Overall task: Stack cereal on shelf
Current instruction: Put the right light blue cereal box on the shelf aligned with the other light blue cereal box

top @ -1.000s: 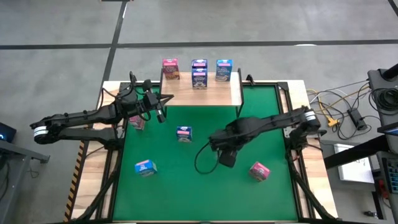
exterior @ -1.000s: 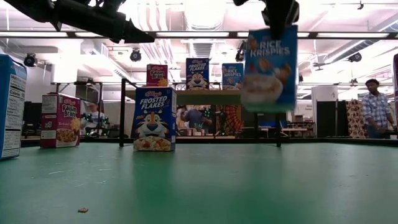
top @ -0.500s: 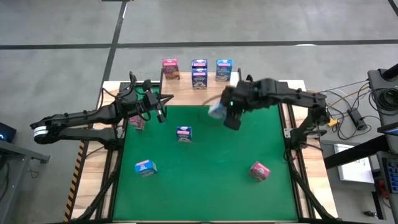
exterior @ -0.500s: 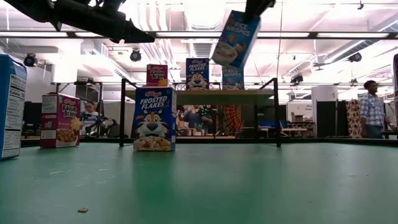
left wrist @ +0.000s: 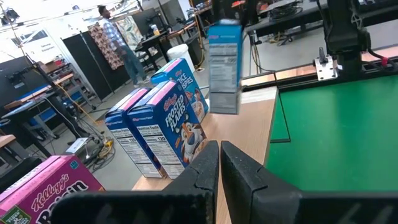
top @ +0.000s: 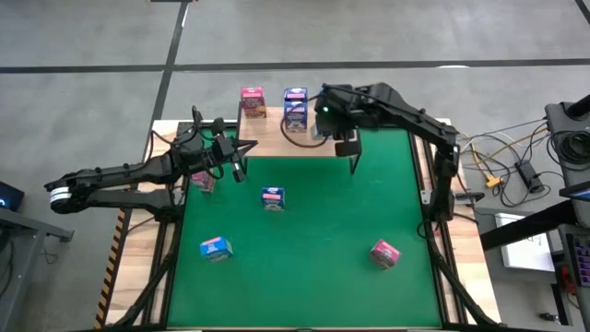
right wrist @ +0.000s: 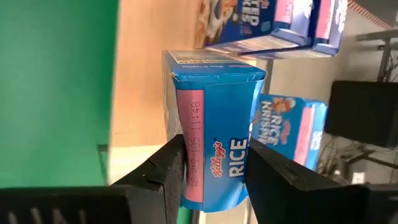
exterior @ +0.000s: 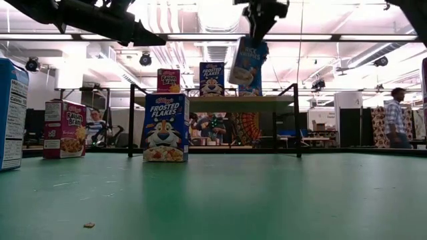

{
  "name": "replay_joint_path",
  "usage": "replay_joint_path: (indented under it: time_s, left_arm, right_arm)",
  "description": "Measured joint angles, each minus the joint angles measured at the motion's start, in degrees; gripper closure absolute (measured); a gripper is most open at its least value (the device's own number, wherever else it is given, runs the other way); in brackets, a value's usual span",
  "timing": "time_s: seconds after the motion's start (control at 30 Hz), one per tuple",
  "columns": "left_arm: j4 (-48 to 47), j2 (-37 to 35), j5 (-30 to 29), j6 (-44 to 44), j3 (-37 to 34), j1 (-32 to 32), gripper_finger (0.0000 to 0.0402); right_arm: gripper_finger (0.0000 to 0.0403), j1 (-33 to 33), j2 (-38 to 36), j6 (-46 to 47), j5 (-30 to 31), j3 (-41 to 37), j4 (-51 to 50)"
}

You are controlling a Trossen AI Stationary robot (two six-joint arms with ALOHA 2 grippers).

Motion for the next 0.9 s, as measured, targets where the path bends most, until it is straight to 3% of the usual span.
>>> replay_joint_path:
  time_s: [0.37, 0.9]
  left_arm:
    - [0.0, 0.0, -0.3, 0.0, 0.0, 0.0, 0.0401]
    - [0.0, 0.0, -0.2, 0.0, 0.0, 0.0, 0.0401]
  right_arm:
    - [0.0274, -4.8, 3.0, -1.9, 0.0, 1.3, -1.6]
    - [0.0273, -5.0, 4.1, 2.8, 0.0, 0.9, -2.3]
